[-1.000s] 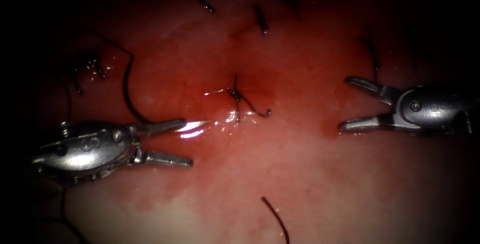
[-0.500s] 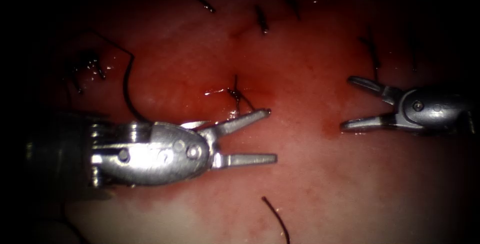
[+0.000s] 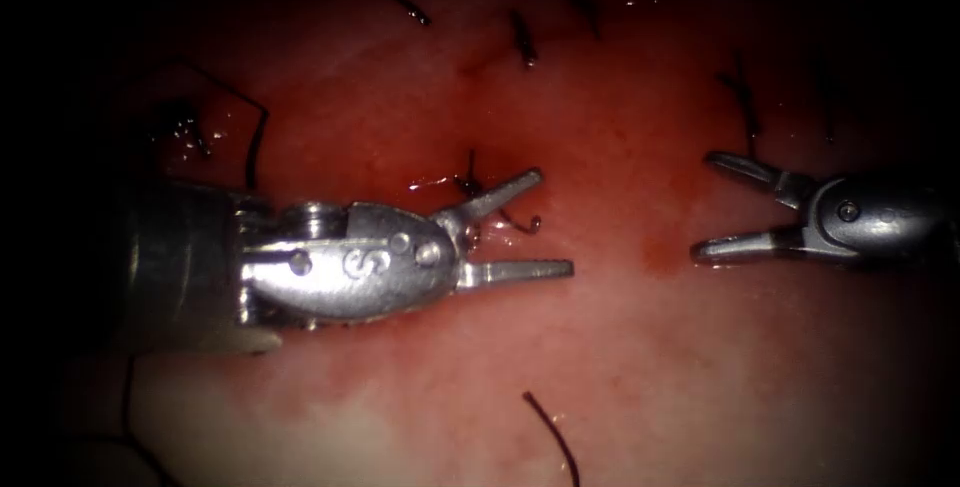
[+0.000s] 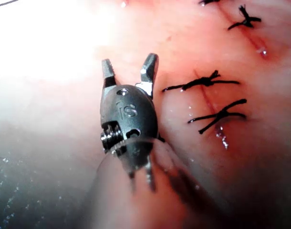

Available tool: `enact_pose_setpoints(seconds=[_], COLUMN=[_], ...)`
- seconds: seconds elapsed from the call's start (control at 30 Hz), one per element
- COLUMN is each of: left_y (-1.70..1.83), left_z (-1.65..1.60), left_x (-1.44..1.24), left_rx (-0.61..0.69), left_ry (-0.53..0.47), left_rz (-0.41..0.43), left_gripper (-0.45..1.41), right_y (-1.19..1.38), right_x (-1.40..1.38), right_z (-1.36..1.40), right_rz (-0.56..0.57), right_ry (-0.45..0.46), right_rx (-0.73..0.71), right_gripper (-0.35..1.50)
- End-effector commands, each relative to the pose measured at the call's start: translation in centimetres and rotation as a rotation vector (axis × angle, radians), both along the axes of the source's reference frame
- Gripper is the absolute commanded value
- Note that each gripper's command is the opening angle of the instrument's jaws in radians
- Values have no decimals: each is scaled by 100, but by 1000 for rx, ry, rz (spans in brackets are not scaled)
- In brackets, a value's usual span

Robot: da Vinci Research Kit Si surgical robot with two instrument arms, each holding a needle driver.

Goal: Wound Closure

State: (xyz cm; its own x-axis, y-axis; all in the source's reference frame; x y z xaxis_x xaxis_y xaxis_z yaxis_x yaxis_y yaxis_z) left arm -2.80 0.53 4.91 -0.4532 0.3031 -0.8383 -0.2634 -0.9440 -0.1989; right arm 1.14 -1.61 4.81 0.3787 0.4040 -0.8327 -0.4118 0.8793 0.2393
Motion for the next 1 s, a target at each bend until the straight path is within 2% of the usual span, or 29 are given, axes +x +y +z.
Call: enact_pose_setpoints(seconds=[0.03,0.17,0.33,0.4,0.43,0.47,0.5,0.6,0.73,0.8,1.0], left_y=[-10,-15,-15,-13,-12,-11,-11,-9,-4,-3,5], left_z=[6,13,19,20,20,20,20,16,6,4,-2], left_x=[-7,-13,-15,-13,-12,-10,-8,-1,12,15,27], left_rx=[11,31,43,48,49,57,60,80,91,95,109], left_ry=[6,31,43,42,42,34,27,3,-6,-7,-10], left_rz=[-1,-17,-20,-25,-25,-22,-15,-2,7,9,19], left_gripper=[49,31,27,9,-6,-38,-45,-45,-45,-45,-45], right_y=[-9,-9,-10,-10,-10,-10,-10,-11,-10,-9,-7], right_x=[7,7,8,8,8,8,8,10,18,21,54], right_z=[5,5,5,5,5,5,5,5,3,1,1], right_rz=[-1,-1,-1,-1,-1,0,0,1,-18,-25,-53], right_ry=[1,1,1,1,1,1,1,1,120,134,197], right_rx=[3,3,3,3,3,3,2,2,27,26,20], right_gripper=[104,104,104,104,104,104,104,111,111,111,109])
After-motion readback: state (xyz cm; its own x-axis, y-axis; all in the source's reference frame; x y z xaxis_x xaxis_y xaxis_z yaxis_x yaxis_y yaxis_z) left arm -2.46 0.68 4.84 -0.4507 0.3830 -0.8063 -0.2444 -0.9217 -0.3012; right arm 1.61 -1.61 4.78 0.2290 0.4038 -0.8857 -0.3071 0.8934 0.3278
